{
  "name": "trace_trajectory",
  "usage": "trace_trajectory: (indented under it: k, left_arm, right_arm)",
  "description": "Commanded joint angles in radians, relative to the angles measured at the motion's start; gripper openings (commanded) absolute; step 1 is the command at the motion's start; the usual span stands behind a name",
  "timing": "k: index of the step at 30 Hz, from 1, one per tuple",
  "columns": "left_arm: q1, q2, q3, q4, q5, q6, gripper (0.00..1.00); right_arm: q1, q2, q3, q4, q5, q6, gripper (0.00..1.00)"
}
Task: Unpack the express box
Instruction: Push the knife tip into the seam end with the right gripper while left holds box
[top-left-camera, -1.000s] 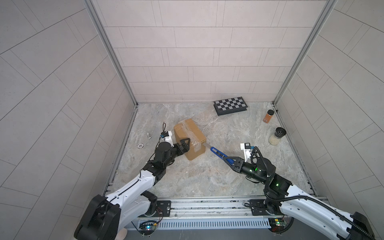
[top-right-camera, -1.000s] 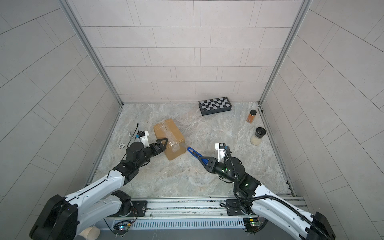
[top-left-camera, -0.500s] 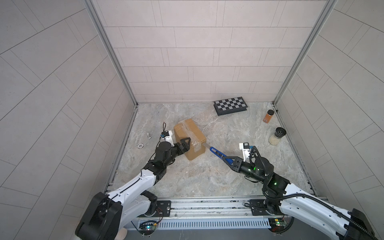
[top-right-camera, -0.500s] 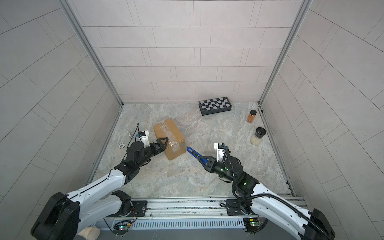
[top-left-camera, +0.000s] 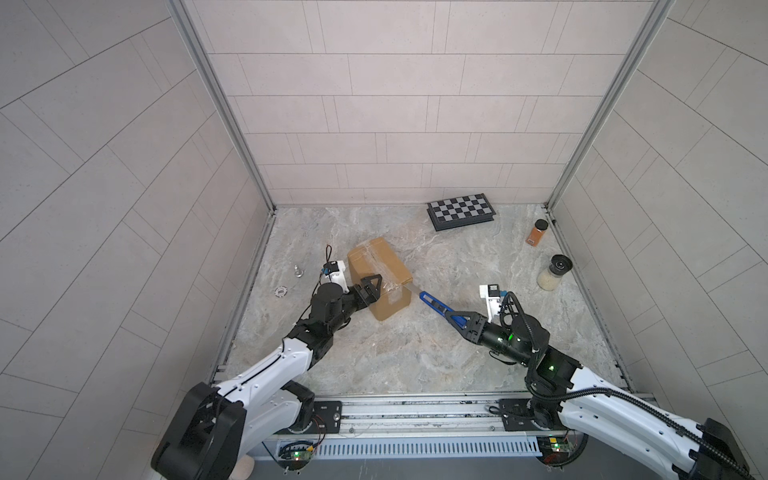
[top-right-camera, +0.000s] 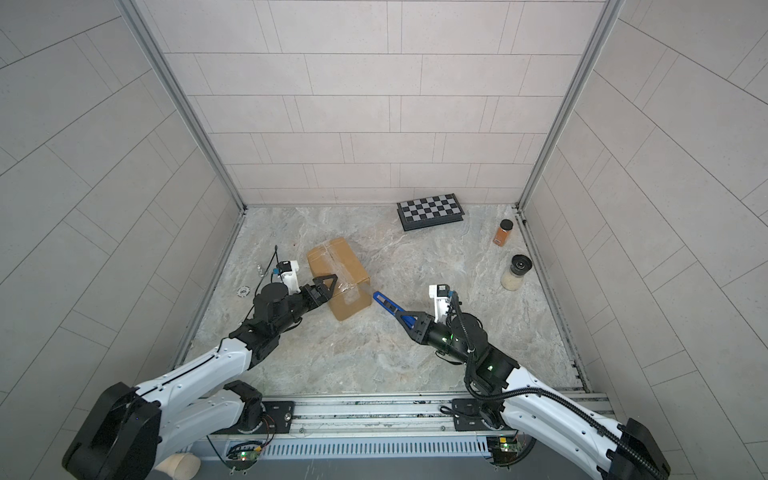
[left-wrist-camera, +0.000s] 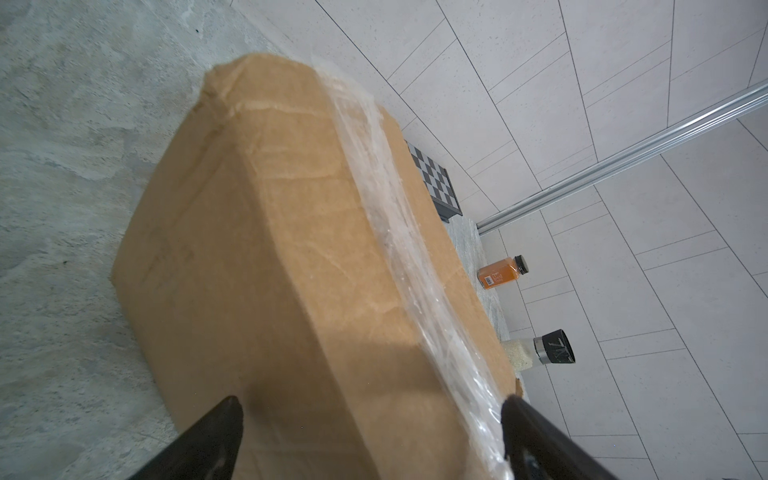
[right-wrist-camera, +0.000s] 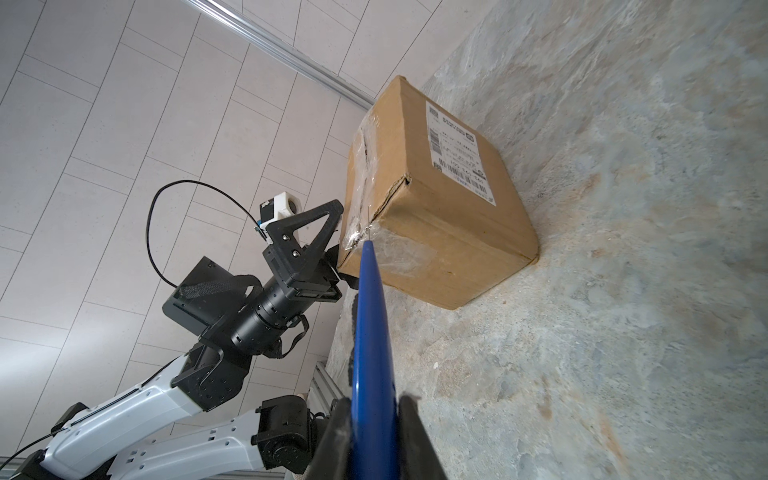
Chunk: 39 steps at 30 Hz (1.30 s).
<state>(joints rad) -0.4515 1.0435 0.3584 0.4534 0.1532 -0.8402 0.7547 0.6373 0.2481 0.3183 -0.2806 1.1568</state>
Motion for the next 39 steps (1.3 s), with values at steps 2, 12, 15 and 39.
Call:
trace_trajectory:
  k: [2, 12, 15, 39]
  left_arm:
    - [0.002, 0.006, -0.01, 0.029, 0.005, -0.002, 1.0]
    - [0.002, 0.012, -0.015, 0.041, 0.008, -0.008, 1.0]
    - [0.002, 0.013, -0.015, 0.046, 0.01, -0.009, 1.0]
    - [0.002, 0.038, -0.019, 0.067, 0.02, -0.016, 1.0]
  right_arm:
    - [0.006, 0.004, 0.008, 0.038, 0.013, 0.009, 0.0]
    - [0.006, 0.023, 0.008, 0.054, 0.012, 0.007, 0.0]
    - [0.006, 0.033, 0.007, 0.062, 0.011, 0.009, 0.0]
    - [0.006, 0.039, 0.016, 0.082, 0.021, 0.012, 0.0]
